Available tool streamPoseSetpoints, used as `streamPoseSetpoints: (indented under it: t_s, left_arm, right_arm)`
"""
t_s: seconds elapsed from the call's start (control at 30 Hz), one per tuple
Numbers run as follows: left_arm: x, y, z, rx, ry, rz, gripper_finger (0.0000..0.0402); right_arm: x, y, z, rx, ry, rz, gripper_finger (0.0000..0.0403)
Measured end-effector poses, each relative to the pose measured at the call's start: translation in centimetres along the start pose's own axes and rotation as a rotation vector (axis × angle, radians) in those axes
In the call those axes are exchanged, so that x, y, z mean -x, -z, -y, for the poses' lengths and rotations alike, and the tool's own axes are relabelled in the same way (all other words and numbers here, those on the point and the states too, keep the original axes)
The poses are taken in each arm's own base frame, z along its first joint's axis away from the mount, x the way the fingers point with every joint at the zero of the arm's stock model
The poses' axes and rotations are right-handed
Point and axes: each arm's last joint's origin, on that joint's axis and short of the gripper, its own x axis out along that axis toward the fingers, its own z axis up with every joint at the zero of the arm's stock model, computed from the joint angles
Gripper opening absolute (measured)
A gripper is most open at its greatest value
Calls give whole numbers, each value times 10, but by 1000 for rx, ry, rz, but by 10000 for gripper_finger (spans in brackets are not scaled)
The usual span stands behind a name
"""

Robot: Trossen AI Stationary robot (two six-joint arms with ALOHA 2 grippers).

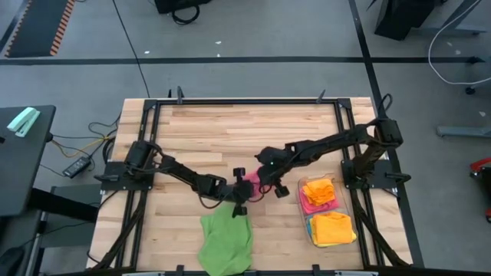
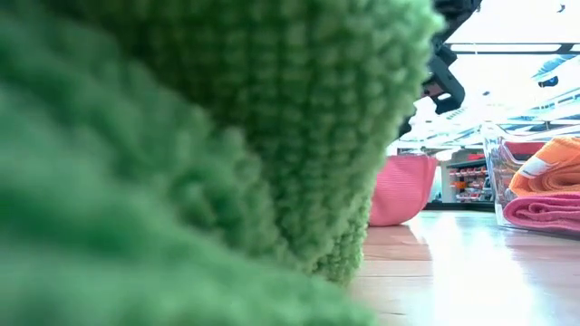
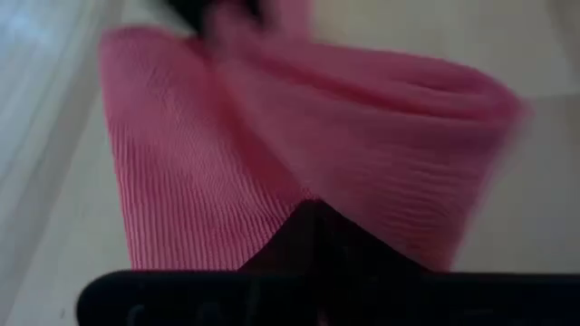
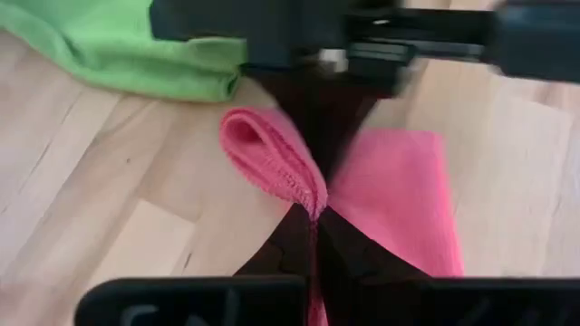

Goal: Fold microfiber towels
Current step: Fold the pink towel

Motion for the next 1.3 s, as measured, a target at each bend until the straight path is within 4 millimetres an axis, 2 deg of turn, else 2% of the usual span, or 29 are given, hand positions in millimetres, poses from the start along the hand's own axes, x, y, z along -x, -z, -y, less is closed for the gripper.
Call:
streamPoseSetpoints:
  t_s: [0.17,0.3,0.47,0.57,0.73,0.93,1.1,1.3]
  left_arm:
    - [8,-3,5,-29,-30,4,19]
    - [20,-8,-1,-30,-38,-18,33]
    - [32,-9,-8,-14,-86,-74,24]
    - [28,-4,-8,7,-95,-109,13]
    - [11,8,-9,19,-115,-137,10]
    - [9,8,-5,-5,-146,-117,25]
    - [10,9,-2,-35,-153,-112,11]
    - [10,8,-2,-30,-152,-105,17]
  right_arm:
    - [-3,10,6,-24,-25,6,12]
    - [-3,9,3,-21,-47,8,12]
    - [-3,11,1,-44,-84,1,12]
    - [-3,11,1,-55,-84,2,12]
    - [-3,10,1,-49,-86,8,12]
    - [0,1,4,-6,-77,35,12]
    - [3,2,16,61,-46,55,12]
    - [-13,13,37,71,-16,56,12]
